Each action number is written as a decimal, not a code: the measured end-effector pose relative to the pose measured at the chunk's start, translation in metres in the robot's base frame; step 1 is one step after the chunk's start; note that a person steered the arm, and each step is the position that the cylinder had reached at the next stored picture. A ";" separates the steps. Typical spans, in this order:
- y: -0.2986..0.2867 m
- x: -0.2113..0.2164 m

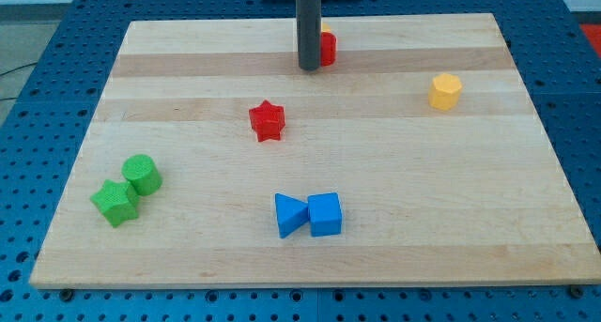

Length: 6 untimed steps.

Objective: Place yellow hexagon below the red circle

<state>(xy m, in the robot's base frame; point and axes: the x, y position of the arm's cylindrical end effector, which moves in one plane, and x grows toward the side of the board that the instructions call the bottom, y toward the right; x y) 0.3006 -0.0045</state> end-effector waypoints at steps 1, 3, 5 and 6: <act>0.063 -0.003; 0.181 -0.003; 0.227 0.073; 0.192 0.078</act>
